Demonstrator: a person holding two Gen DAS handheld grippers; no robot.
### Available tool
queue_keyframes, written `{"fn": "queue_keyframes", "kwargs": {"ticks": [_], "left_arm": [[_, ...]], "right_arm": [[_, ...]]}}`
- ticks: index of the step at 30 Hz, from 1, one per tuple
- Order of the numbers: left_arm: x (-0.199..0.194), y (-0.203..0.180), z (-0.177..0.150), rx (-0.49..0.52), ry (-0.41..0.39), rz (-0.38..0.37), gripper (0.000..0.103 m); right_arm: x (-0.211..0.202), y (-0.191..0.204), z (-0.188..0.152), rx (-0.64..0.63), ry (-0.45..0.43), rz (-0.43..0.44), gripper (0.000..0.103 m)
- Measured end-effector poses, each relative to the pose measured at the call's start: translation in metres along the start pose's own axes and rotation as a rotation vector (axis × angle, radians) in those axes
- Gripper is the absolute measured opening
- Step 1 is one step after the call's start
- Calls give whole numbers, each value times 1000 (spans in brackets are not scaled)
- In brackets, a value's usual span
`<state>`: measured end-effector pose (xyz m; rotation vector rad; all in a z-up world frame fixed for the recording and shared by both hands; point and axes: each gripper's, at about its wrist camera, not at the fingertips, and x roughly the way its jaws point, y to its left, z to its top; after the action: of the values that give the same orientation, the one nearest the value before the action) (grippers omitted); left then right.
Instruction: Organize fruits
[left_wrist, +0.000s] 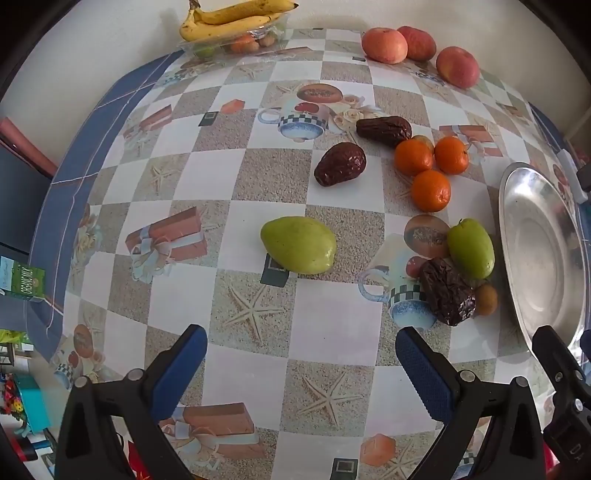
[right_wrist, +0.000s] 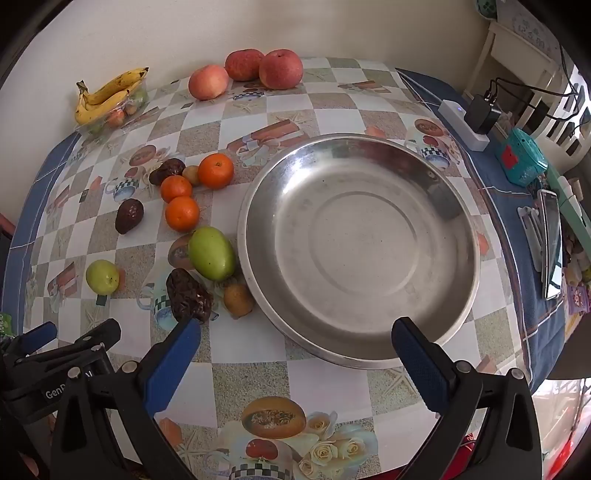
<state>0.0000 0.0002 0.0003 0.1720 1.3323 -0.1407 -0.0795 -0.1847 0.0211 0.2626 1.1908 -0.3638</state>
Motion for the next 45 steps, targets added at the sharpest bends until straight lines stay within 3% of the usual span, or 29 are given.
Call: {"fn": "queue_keyframes", "kwargs": {"ticks": [23,32,45], "left_arm": [[3,0,3,-33,15,-5,103],[-1,-1,2,-34,-92,-22,103],[1,7,4,-56,-78,-65,103]], "right_arm": [[-6,4,1,-24,-15,17,103],[-5,5,1,-33,-9,18,103],[-1,5,1,-33,0,21,103]]}}
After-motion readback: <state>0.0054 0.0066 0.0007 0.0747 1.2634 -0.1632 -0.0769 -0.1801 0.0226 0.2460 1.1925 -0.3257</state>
